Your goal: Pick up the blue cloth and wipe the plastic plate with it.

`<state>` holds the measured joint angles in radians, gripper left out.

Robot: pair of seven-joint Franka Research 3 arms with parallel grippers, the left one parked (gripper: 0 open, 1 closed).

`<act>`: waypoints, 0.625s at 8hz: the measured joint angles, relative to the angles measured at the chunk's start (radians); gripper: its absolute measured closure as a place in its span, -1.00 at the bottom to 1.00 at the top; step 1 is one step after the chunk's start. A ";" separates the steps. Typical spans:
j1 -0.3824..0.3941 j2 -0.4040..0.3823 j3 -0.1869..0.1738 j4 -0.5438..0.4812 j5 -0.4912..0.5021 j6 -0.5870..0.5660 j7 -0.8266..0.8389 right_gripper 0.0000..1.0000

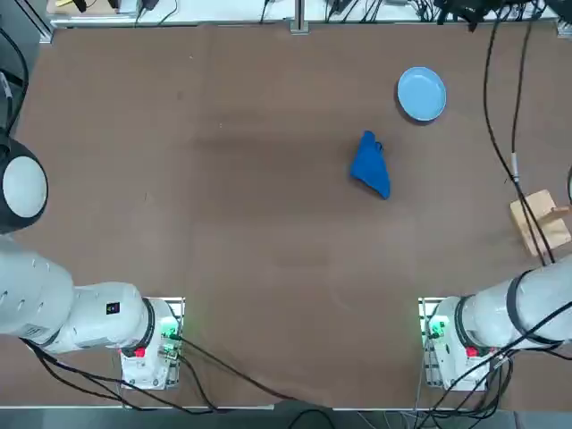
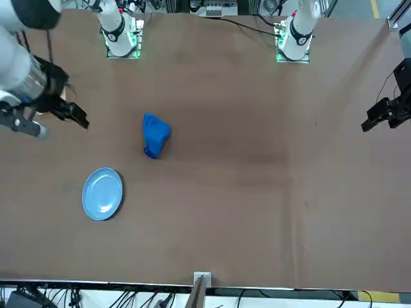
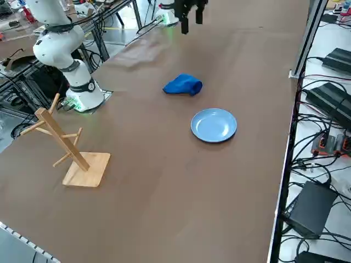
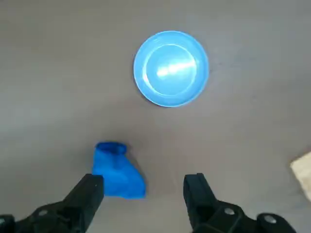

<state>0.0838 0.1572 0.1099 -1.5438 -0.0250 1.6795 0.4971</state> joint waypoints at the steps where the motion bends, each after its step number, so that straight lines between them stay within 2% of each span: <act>1: 0.006 0.025 0.000 -0.034 0.004 0.056 0.038 -1.00; 3: 0.023 0.067 0.000 -0.088 0.012 0.160 0.135 -1.00; 5: 0.063 0.105 0.002 -0.176 0.015 0.313 0.237 -1.00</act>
<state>0.1469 0.2627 0.1120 -1.7199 -0.0101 1.9922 0.7345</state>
